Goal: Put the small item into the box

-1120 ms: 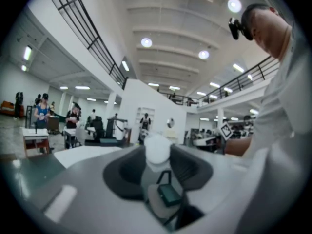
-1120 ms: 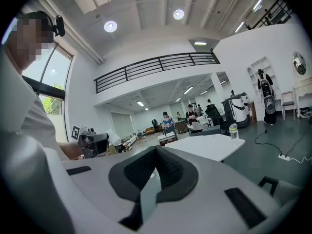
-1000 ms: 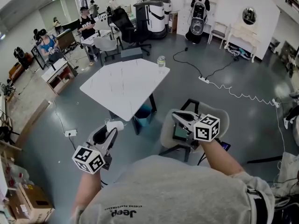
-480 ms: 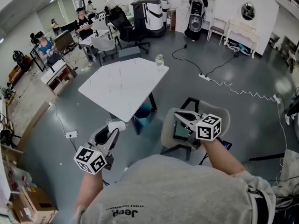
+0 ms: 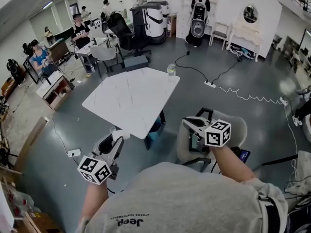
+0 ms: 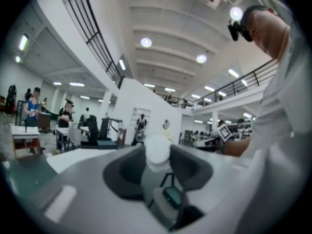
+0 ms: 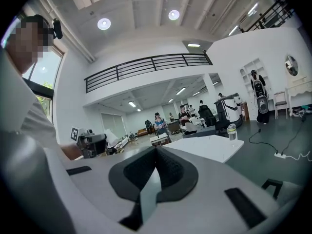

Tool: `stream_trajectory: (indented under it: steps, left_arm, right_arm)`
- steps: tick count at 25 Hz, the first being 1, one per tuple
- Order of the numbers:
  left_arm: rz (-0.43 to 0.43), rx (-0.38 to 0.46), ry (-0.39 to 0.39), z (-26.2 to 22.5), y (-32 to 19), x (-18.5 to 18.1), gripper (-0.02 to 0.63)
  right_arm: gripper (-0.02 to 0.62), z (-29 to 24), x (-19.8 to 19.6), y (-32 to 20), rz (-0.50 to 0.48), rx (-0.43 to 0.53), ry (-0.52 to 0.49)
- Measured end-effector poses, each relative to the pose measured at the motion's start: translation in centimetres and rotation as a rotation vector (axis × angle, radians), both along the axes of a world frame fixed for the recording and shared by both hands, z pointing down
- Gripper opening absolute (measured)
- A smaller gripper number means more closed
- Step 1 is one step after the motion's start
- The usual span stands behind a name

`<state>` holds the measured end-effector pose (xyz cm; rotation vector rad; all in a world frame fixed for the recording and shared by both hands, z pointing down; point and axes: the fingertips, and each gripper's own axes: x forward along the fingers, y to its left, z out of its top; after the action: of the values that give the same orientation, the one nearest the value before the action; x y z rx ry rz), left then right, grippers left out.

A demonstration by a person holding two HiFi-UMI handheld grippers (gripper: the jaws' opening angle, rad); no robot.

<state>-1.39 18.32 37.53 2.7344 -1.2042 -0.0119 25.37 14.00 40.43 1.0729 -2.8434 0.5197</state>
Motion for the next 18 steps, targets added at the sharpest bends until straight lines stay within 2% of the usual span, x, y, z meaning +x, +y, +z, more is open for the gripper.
stream_trajectory:
  steps: [9, 18]
  left_arm:
    - [0.055, 0.001, 0.011, -0.3, -6.8, -9.7, 0.156]
    - [0.062, -0.011, 0.024, 0.2, -11.0, -16.4, 0.156]
  right_arm:
    - [0.008, -0.8, -10.6, -5.7, 0.033, 0.0, 0.008]
    - [0.008, -0.7, -17.1, -9.8, 0.049, -0.02, 0.03]
